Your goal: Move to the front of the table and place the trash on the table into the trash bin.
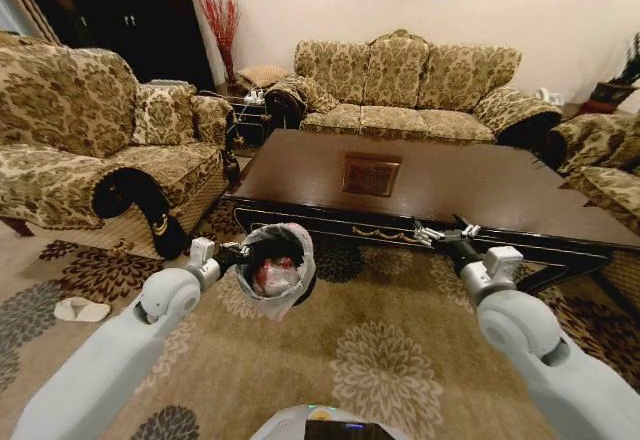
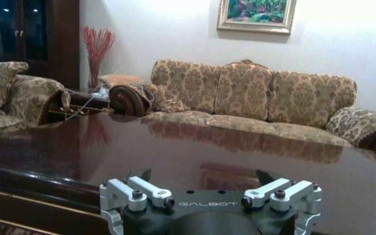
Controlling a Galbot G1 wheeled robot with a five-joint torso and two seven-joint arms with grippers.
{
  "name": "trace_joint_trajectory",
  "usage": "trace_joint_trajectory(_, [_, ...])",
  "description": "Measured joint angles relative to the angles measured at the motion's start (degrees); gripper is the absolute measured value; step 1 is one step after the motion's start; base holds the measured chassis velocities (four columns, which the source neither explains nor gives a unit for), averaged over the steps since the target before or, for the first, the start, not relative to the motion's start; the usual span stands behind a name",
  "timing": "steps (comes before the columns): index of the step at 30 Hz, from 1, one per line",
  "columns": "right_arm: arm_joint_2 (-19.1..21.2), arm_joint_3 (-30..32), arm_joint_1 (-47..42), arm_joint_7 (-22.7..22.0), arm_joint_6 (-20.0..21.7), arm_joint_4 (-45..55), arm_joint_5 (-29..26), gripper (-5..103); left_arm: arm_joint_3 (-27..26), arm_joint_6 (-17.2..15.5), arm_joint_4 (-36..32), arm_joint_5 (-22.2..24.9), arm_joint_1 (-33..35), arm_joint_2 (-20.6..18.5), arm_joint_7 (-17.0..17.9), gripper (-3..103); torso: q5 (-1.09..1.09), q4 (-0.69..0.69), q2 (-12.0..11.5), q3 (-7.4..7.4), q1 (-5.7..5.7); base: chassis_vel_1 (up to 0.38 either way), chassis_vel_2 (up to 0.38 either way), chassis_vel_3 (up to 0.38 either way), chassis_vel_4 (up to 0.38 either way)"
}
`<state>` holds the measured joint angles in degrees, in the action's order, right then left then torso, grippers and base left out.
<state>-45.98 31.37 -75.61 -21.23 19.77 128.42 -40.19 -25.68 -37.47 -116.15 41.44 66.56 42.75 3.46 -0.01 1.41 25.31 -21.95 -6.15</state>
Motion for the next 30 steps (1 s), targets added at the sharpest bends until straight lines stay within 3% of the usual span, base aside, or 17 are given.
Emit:
trace_joint_trajectory(9, [-3.6, 2.7, -3.7, 3.5, -1.7, -1.3, 2.6, 100, 6.2, -2.5, 14.8, 1.2, -8.8, -1.3, -2.5, 3, -0.01, 0.0, -2.0, 1.25, 0.76, 0.0, 0.0, 0.0, 0.0])
trace_joint_trajectory(10, [-4.3, 3.2, -4.4, 4.1, -2.2, -1.6, 3.1, 100, 7.7, -3.3, 19.6, 2.8, -11.7, -0.8, -3.1, 3, -0.01, -0.01, -2.5, 1.58, 0.95, 0.0, 0.0, 0.0, 0.0])
trace_joint_trajectory(14, [-5.0, 3.2, -4.6, 5.0, -3.1, -2.5, 3.6, 100, 8.7, -4.6, 26.2, 4.7, -15.0, 0.0, -6.7, 3, -0.02, -0.01, -3.4, 2.1, 1.24, 0.0, 0.0, 0.0, 0.0])
trace_joint_trajectory(20, [-5.3, 1.6, -3.6, 5.3, -3.6, -3.7, 3.9, 100, 9.1, -4.6, 34.4, 1.5, -16.5, 0.1, -9.2, 3, 0.01, 0.0, -4.6, 2.84, 1.7, 0.0, 0.0, 0.0, 0.0])
trace_joint_trajectory(23, [-5.6, 1.4, -3.5, 5.5, -4.1, -4.6, 4.2, 100, 9.1, -2.7, 38.6, -3.7, -15.7, -0.1, -11.0, 3, 0.0, 0.02, -5.6, 3.5, 2.03, 0.0, 0.0, 0.0, 0.0])
trace_joint_trajectory(30, [-5.6, 0.9, -2.7, 5.7, -4.4, -5.7, 4.2, 100, 8.4, -0.5, 39.0, -6.4, -13.9, 0.4, -11.2, 3, 0.01, 0.01, -7.1, 4.51, 2.59, 0.0, 0.0, 0.0, 0.0])
